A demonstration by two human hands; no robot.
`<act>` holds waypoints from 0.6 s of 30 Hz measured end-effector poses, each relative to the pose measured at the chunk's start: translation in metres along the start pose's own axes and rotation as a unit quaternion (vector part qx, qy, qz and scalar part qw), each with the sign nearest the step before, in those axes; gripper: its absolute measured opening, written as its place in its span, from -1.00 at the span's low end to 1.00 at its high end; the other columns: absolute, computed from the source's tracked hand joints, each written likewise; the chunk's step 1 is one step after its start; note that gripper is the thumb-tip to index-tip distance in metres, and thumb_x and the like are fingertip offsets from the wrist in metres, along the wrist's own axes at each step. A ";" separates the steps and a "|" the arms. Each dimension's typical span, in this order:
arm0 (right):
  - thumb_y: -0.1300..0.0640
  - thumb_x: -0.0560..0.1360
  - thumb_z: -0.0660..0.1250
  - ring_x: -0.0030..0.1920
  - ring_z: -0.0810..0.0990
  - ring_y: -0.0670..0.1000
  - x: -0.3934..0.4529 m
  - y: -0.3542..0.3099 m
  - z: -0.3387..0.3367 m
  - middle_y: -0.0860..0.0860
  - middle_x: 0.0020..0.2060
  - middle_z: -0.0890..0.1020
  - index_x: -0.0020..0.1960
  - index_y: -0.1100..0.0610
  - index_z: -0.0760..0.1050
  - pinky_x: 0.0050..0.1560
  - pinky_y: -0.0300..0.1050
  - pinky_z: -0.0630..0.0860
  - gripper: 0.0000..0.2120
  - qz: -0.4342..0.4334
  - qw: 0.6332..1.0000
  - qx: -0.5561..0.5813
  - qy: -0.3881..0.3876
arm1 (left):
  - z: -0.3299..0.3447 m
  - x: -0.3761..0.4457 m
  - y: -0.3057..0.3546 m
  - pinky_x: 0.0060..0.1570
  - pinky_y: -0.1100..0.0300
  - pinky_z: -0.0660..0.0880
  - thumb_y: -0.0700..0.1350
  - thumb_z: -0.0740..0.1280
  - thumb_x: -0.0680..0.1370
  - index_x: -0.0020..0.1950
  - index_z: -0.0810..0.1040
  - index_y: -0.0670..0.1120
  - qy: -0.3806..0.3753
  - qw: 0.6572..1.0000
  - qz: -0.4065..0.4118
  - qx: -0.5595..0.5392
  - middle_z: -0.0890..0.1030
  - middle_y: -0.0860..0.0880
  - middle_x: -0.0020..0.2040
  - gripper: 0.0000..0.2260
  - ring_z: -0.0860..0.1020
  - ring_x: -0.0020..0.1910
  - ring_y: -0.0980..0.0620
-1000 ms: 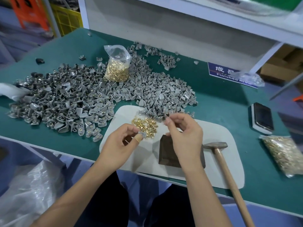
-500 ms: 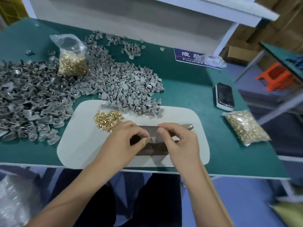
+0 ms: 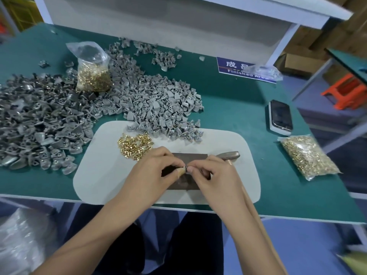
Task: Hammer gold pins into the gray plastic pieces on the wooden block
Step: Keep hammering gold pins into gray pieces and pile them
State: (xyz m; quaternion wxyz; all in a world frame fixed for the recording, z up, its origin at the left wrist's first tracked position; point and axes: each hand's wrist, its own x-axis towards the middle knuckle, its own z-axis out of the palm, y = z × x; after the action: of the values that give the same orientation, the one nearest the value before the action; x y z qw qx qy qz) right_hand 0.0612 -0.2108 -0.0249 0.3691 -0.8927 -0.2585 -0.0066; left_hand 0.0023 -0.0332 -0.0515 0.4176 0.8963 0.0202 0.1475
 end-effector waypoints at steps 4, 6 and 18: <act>0.02 0.52 0.44 -0.28 0.41 -0.10 0.001 -0.012 -0.005 -0.14 -0.39 0.39 -0.11 -0.16 0.66 -0.25 -0.04 0.46 -0.92 0.000 0.997 -0.081 -0.013 | 0.001 0.000 0.001 -0.11 0.22 0.40 -0.03 0.51 0.50 -0.05 0.71 0.18 0.005 1.000 -0.005 -0.014 0.53 0.17 -0.13 -0.90 0.49 -0.07 0.15; -0.03 0.54 0.39 -0.24 0.41 -0.11 0.004 -0.018 -0.010 -0.15 -0.37 0.41 -0.07 -0.17 0.66 -0.26 -0.08 0.40 -0.92 -0.009 0.991 -0.129 -0.033 | 0.002 -0.002 0.002 -0.10 0.14 0.45 -0.05 0.51 0.50 -0.04 0.71 0.17 0.011 1.000 -0.013 -0.013 0.53 0.16 -0.12 -0.89 0.49 -0.07 0.14; -0.02 0.66 0.19 0.09 0.56 0.09 0.016 -0.043 -0.018 -0.05 0.00 0.59 0.07 -0.08 0.63 -0.17 -0.12 0.26 -0.77 0.008 0.951 -0.285 -0.116 | 0.000 -0.003 0.004 -0.29 0.26 0.31 -0.01 0.50 0.46 -0.07 0.69 0.21 0.028 0.997 -0.034 0.060 0.53 0.21 -0.12 -0.89 0.47 -0.14 0.25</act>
State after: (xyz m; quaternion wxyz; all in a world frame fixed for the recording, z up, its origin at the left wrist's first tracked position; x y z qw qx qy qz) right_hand 0.0585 -0.1895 0.0194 0.0669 -0.9573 -0.2800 0.0260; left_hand -0.0006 -0.0365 -0.0489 0.3670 0.9142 0.0711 0.1566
